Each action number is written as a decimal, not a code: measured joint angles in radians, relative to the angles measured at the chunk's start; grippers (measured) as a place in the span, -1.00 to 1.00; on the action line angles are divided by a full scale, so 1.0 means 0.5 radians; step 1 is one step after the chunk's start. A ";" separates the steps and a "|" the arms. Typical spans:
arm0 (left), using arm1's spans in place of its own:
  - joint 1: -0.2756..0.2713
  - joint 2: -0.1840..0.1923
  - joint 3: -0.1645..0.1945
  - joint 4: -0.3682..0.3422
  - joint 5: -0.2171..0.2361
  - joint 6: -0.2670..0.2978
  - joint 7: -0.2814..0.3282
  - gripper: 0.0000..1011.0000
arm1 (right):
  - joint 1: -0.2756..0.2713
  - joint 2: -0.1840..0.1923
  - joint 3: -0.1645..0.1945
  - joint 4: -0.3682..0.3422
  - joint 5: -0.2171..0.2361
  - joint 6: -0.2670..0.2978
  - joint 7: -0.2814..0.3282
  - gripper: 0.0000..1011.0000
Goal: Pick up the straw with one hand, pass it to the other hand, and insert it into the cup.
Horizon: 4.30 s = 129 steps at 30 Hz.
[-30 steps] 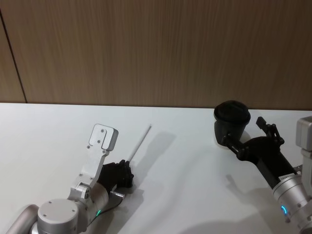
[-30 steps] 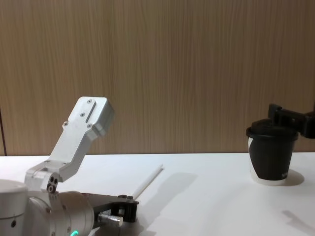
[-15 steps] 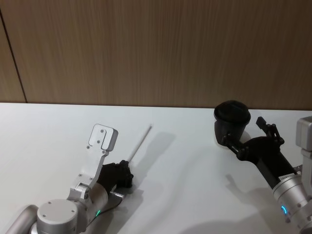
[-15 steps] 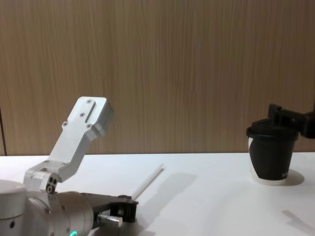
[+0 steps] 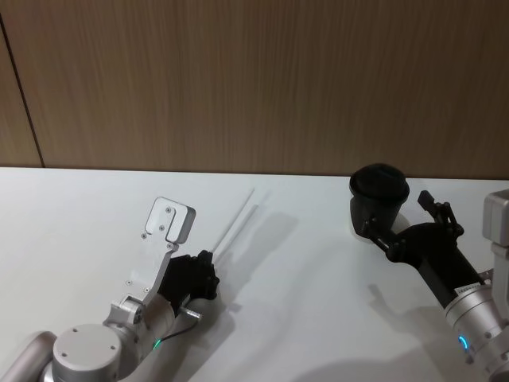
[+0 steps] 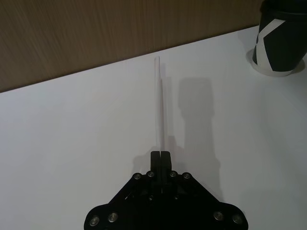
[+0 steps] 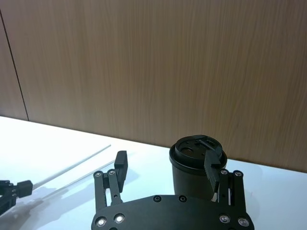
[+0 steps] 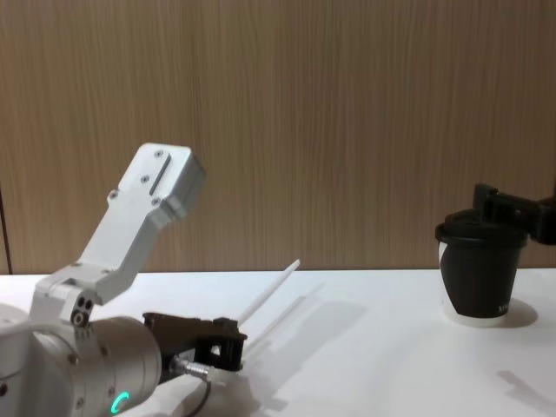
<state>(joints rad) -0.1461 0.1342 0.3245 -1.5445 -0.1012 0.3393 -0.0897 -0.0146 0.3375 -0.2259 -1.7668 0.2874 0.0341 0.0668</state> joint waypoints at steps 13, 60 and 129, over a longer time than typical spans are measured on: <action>-0.006 0.083 0.026 -0.124 0.056 -0.128 -0.106 -0.99 | 0.000 0.000 0.000 0.000 0.000 0.000 0.000 0.98; -0.192 0.227 0.110 -0.300 0.026 -0.475 -0.463 -0.99 | 0.000 0.000 0.000 0.000 0.000 0.000 0.000 0.98; -0.278 0.216 0.149 -0.210 -0.057 -0.571 -0.541 -0.99 | 0.078 0.006 0.047 0.032 0.205 0.030 0.238 0.98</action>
<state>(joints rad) -0.2852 0.2425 0.3989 -1.6497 -0.1296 0.0536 -0.3601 0.0242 0.3407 -0.2025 -1.7509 0.3898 0.0489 0.1856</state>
